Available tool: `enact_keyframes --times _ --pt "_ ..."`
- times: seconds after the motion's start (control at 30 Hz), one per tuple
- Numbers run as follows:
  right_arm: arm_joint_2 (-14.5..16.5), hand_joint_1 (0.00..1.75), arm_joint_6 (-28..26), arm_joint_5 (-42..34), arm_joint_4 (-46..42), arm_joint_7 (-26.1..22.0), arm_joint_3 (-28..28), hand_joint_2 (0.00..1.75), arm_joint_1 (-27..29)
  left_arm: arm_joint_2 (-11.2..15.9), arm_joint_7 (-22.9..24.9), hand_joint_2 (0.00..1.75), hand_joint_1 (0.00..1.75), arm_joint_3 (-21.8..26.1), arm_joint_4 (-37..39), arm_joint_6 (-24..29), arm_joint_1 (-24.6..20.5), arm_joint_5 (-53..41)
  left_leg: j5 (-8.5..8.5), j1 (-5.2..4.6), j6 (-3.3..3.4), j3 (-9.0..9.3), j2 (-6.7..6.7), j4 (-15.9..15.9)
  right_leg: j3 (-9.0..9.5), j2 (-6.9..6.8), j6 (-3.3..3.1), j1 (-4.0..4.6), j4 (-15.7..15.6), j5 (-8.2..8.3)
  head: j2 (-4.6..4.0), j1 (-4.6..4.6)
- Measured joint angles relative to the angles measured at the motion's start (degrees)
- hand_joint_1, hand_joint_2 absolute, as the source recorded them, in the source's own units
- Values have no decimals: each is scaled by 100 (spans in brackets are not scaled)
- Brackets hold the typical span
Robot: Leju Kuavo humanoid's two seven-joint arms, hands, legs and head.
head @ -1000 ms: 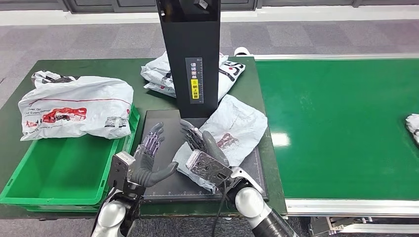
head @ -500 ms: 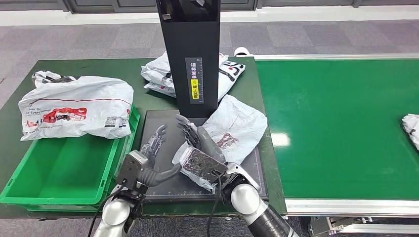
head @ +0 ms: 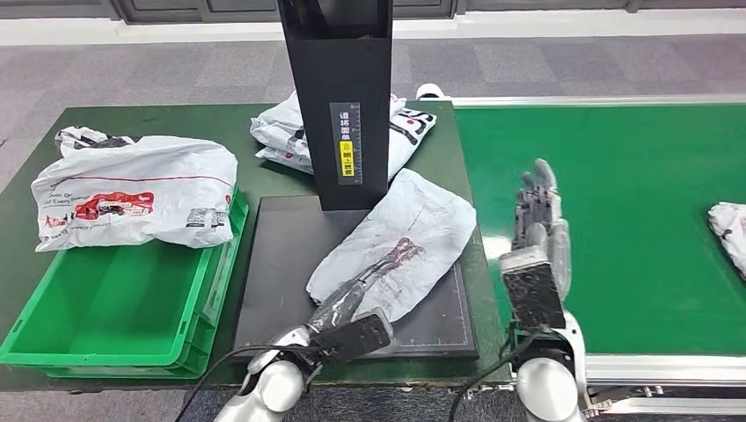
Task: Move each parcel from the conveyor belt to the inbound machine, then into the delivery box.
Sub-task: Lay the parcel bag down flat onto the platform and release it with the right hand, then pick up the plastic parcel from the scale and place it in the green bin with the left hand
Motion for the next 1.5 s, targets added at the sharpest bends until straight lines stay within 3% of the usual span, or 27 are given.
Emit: enact_keyframes --times 0.2,0.33,0.5,0.7,0.97,1.1,1.27,1.3,1.4,1.5 --pt "0 0 -115 -7 -382 -64 -390 175 431 -124 91 175 4 -315 570 2 -315 11 1 2 -1 4 8 -1 0 6 0 2 1 0 0 -2" --pt "0 0 -163 6 -432 -66 -437 175 573 -186 361 175 150 -495 1001 262 -566 -133 3 3 -3 4 11 -1 1 6 0 3 2 0 -1 -2" --pt "0 0 -202 18 -433 -68 -437 175 620 -276 644 175 175 -641 1653 852 -952 -539 5 2 -2 4 14 -1 3 6 2 1 2 3 -1 -2" --pt "-15 0 -177 -99 -433 -75 -437 175 623 -294 1028 175 175 -676 2348 1698 -1409 -1211 5 2 -2 4 14 -1 4 6 3 2 3 4 0 -2" --pt "-26 0 26 -254 -388 -159 -447 175 508 -150 1667 175 175 -676 3046 2851 -1898 -2762 9 4 -7 3 11 -1 4 6 2 3 7 4 0 -2" --pt "-26 0 45 -251 -358 -173 -481 175 451 -100 1739 175 175 -676 3201 2965 -1988 -3004 10 4 -7 2 11 -1 3 6 2 2 7 4 -1 -2" --pt "-26 0 51 -259 -338 -236 -562 175 445 -63 1454 175 175 -626 2972 3386 -2008 -3078 10 3 -7 -1 6 -1 3 5 2 2 7 4 0 -2" --pt "-26 0 49 -263 -335 -252 -592 175 445 -52 1419 175 144 -596 2840 3390 -2006 -3086 10 3 -7 -1 6 -1 3 5 2 2 7 4 1 -2" --pt "-26 0 15 -275 -327 -276 -658 175 451 -12 1311 175 33 -533 2425 3481 -1952 -3106 9 3 -7 -1 7 -1 3 5 2 2 7 4 0 -2" --pt "-26 0 -76 -310 -318 -318 -686 175 468 34 1195 175 26 -521 1711 3591 -1826 -3069 10 4 -7 -1 5 -1 2 5 2 3 7 4 0 -2"
